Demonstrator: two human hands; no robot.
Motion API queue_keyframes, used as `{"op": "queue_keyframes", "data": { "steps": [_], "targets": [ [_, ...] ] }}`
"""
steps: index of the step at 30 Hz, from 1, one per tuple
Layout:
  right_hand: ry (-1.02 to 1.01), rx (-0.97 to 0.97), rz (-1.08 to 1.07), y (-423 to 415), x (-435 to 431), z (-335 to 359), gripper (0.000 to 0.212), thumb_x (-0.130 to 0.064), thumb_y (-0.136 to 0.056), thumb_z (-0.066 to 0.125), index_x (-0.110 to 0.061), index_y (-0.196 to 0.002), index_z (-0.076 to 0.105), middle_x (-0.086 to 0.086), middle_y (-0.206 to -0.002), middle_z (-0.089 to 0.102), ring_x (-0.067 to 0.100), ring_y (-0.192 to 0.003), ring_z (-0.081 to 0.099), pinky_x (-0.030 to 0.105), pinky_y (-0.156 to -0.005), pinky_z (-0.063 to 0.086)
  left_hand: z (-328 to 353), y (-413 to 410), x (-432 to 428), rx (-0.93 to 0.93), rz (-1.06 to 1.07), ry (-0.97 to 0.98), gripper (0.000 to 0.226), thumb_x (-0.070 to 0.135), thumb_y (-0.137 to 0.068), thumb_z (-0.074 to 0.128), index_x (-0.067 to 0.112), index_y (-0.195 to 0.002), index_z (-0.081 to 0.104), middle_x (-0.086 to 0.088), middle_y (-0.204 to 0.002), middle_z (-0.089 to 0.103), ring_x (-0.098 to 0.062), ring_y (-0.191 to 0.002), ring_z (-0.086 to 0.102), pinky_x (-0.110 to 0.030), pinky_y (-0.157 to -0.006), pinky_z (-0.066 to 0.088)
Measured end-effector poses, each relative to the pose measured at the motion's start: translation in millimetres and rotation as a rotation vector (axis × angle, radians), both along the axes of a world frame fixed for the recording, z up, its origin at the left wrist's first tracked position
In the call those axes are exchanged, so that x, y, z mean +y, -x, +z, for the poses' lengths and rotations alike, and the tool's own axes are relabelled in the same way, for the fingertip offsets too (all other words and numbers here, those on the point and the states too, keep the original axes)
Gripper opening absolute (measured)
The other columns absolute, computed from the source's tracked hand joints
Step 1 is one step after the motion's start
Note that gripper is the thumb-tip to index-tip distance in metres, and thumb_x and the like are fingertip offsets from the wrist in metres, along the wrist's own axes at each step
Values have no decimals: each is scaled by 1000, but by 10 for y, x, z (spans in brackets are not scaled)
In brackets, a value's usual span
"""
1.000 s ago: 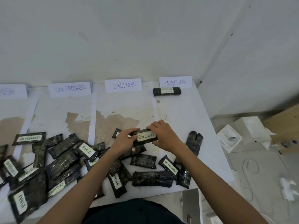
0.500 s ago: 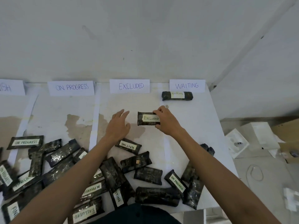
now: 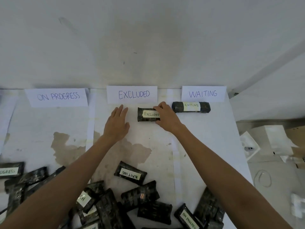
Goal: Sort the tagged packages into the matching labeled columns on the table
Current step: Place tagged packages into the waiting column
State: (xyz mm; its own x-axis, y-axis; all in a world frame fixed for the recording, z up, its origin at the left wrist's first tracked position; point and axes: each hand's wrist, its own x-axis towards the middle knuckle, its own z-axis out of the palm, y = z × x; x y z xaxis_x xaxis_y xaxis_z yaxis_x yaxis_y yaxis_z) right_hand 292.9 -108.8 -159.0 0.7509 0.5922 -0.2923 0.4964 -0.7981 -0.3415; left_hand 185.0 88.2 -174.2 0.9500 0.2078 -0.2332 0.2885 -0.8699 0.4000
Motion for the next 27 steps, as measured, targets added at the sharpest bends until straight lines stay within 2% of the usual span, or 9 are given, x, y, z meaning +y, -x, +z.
{"op": "queue_keyframes", "data": {
  "steps": [7, 20, 27],
  "targets": [
    [3, 21, 35, -103, 71, -121, 61, -14, -83, 68, -8, -138, 41, 12, -130, 40, 26, -118, 40, 39, -96, 45, -137, -37, 60, 5, -36, -45, 58, 16, -87, 54, 5, -141, 34, -19, -152, 21, -39, -139, 20, -50, -108, 31],
    [-78, 50, -34, -173, 159, -52, 60, -14, -84, 68, -6, -138, 42, 10, -131, 42, 23, -120, 40, 36, -100, 43, -75, -68, 63, 34, -55, -52, 61, 17, -87, 54, 9, -143, 31, -18, -153, 19, -36, -140, 19, -49, -110, 31],
    [-41, 17, 21, -165, 147, -29, 62, -18, -84, 68, -9, -139, 41, 10, -137, 41, 25, -122, 43, 36, -105, 38, -40, -37, 80, 43, -62, -46, 59, 16, -85, 55, 8, -140, 36, -17, -152, 24, -36, -138, 22, -50, -106, 33]
  ]
}}
